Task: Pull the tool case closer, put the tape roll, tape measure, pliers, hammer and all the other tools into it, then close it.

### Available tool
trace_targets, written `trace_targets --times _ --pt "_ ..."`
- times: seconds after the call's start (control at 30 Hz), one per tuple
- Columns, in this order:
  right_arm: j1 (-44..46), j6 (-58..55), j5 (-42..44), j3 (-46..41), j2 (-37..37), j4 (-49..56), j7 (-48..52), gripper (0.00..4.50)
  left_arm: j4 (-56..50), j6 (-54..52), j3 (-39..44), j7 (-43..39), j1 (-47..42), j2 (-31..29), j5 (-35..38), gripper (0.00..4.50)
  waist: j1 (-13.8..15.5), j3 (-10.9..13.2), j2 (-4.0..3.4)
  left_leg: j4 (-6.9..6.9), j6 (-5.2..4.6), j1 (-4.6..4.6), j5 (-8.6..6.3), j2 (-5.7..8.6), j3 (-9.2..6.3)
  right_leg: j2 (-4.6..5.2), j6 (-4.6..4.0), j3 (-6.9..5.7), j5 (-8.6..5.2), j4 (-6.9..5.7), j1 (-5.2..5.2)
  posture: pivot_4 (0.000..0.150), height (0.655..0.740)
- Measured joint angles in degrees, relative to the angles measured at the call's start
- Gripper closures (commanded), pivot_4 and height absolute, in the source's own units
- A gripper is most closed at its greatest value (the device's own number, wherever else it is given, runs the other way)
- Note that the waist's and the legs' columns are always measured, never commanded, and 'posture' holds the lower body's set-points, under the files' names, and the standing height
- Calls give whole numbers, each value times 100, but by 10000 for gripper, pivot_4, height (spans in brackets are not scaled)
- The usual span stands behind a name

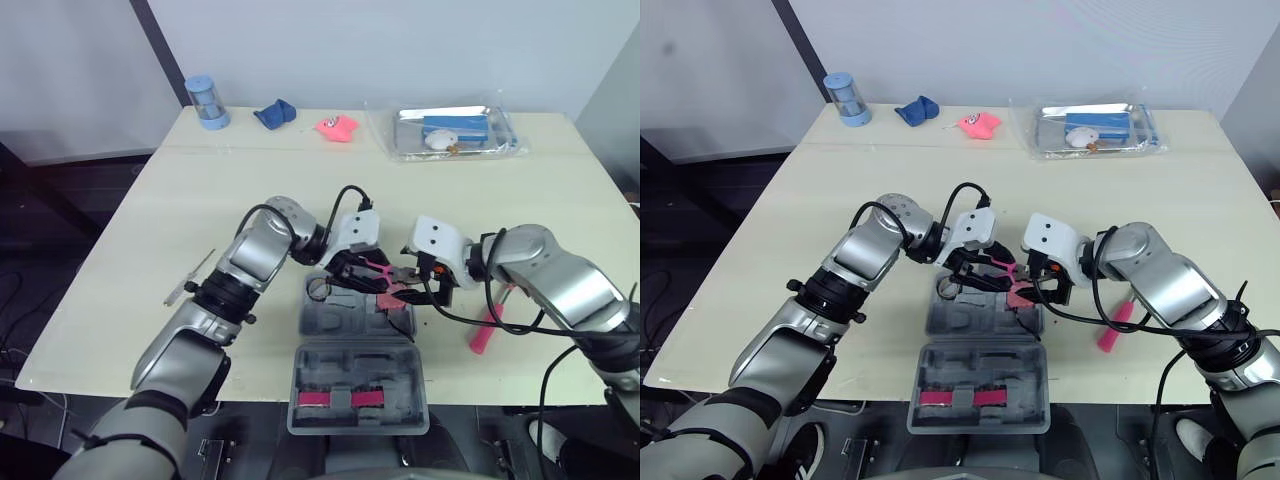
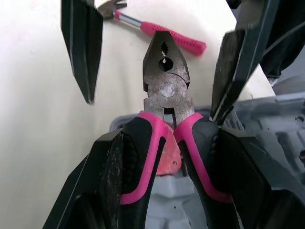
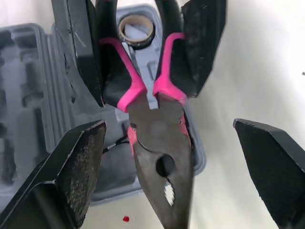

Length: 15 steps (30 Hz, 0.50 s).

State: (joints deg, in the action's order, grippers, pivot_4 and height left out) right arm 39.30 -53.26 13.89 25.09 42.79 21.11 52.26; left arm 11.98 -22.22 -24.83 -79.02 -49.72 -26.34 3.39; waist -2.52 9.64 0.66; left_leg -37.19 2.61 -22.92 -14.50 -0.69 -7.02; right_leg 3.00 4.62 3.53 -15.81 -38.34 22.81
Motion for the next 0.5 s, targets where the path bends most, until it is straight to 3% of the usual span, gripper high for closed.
trace_targets --times 0.03,0.2,0.23,0.5 --pt "0 -38 -20 31 0 7 -1 8607 3 -3 0 25 -1 6 -10 20249 -1 0 0 0 0 0 0 0 0 0 0 0 0 0 0 1500 7400" --pt "1 -39 -57 103 10 24 53 33647 -1 23 -17 -8 -1 -26 -69 20249 -15 0 0 0 0 1 0 0 0 -1 0 0 0 -7 2 1500 7400" --pt "0 -39 -58 113 12 29 67 35143 -4 24 -23 -26 0 -29 -68 20249 -12 0 0 -1 0 2 0 0 0 0 0 0 0 -7 2 1500 7400" --pt "1 -20 -127 145 3 29 116 34841 3 34 -30 -51 0 -25 -91 20249 -8 0 0 -3 0 2 0 0 0 0 0 0 0 -9 2 1500 7400"
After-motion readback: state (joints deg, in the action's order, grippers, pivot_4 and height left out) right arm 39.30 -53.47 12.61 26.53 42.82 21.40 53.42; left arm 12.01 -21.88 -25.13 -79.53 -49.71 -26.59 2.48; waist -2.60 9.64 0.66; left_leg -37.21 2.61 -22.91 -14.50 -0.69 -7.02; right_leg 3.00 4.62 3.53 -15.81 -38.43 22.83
